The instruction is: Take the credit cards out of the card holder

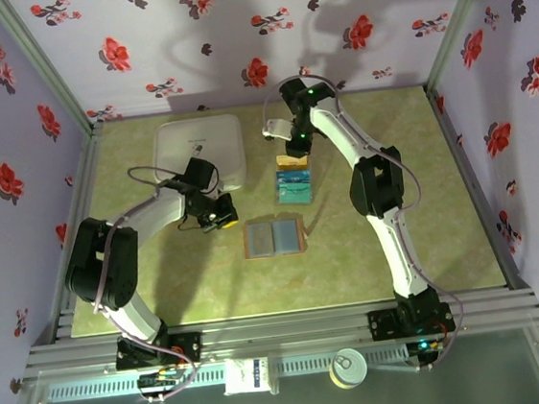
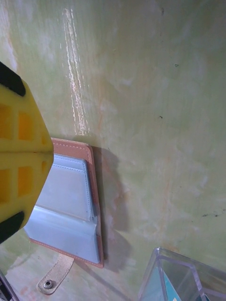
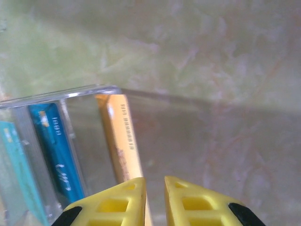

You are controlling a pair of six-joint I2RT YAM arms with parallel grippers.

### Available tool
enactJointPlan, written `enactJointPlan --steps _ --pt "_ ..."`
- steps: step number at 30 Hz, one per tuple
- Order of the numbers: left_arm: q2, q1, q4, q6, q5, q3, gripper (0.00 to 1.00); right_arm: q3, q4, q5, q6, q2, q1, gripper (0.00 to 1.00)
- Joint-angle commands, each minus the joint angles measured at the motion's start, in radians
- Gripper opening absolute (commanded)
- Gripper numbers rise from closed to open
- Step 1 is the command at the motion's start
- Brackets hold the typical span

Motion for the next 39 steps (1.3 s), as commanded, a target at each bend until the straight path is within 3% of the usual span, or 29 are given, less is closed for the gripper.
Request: enactJointPlan --steps 1,9,27,32,39 --pt "0.025 0.012 -0.013 0.026 0.026 0.028 0.0 0.017 0.07 0.04 0.04 -0.023 -0.008 0.19" --pt "0.023 0.014 -0.006 0.031 0.025 0.013 0.0 -0.046 0.17 0.041 0.082 -0.032 -0.006 0.19" --pt "0.008 0.014 0.007 0.031 0.03 -0.006 0.0 -0.109 0.166 0.047 0.12 -0.072 0.007 0.22" --pt "0.002 0.017 0.011 0.034 0.029 -0.006 0.0 -0.144 0.216 0.091 0.225 -0.134 0.012 0.26" --pt "-0.013 0.016 0.032 0.027 0.037 -0.024 0.0 -0.357 0.361 0.137 0.537 -0.292 0.043 0.26"
